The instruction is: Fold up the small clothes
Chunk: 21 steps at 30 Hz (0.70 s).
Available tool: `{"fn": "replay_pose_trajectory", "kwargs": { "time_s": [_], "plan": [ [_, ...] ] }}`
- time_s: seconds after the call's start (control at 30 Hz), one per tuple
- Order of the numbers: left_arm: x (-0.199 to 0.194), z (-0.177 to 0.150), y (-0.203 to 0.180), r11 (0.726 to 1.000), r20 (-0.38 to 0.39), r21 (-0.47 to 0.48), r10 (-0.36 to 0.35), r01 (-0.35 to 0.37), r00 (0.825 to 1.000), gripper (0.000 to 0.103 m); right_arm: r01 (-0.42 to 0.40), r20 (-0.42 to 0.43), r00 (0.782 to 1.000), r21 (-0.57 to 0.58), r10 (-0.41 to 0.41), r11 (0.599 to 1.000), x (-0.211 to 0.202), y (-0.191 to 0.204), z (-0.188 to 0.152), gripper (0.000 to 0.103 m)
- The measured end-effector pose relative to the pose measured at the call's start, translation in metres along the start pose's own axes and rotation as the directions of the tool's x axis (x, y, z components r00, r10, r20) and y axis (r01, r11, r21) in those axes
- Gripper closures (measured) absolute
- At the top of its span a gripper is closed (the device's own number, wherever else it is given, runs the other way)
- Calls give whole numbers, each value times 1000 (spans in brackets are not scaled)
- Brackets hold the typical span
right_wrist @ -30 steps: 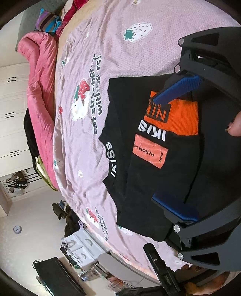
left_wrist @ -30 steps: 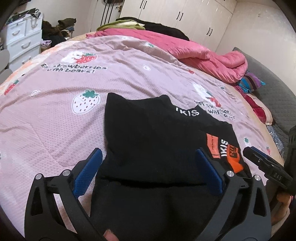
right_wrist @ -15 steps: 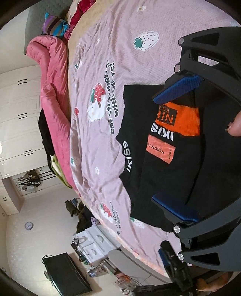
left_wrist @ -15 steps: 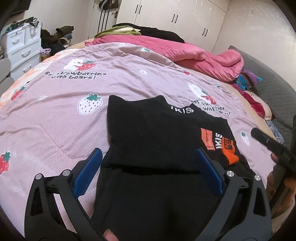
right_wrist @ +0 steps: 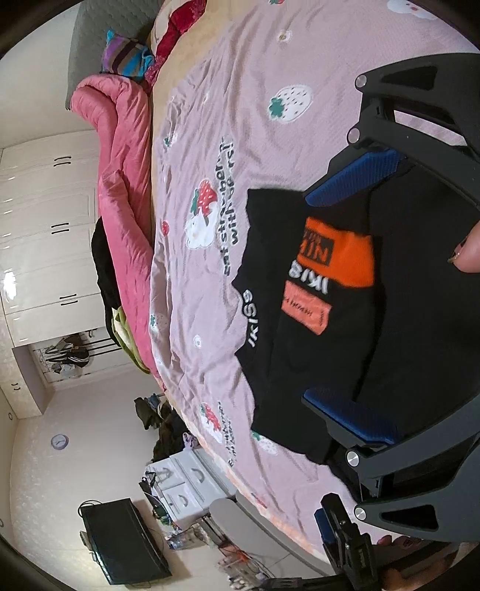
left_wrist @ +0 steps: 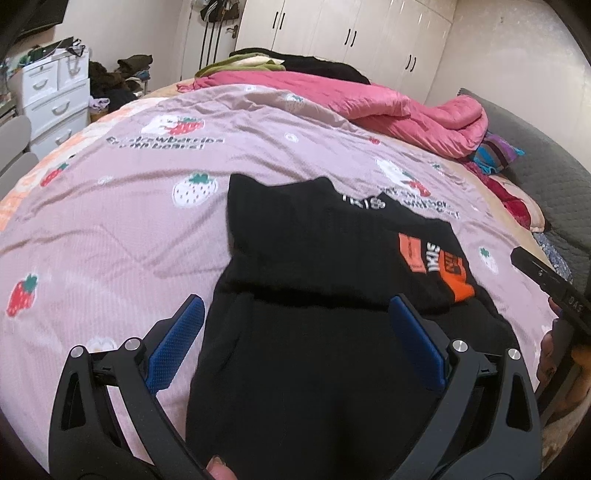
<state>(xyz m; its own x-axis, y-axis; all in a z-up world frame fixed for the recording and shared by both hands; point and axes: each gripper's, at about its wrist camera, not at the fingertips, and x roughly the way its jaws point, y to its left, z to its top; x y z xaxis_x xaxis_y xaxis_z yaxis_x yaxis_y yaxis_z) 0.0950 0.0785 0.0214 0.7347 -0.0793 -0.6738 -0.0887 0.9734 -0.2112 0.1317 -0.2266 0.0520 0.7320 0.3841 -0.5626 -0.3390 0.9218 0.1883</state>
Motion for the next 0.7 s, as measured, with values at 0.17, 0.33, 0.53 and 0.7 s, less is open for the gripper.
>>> {"fn": "replay_pose_trajectory", "kwargs": {
  "time_s": [0.17,0.33,0.53,0.7],
  "plan": [
    [0,-15,2,1000,-26,3,21,-21,999,9,4,-10,1000,-7,-4,1000,-9,-4,-16,5],
    [-5,-25,6,999,-34,-8,35,-35,999,9,47,-5,999,-40,-47,998,-17,-6,-31,5],
    [-7,-40,16,998,-61,-16,62,-63,996,9,44,-11,999,-14,-44,999,-25,-15,-45,5],
    [-11,-50,23,997,-75,-24,76,-78,994,9,59,-18,998,11,-59,998,-31,-22,-56,5]
  ]
}}
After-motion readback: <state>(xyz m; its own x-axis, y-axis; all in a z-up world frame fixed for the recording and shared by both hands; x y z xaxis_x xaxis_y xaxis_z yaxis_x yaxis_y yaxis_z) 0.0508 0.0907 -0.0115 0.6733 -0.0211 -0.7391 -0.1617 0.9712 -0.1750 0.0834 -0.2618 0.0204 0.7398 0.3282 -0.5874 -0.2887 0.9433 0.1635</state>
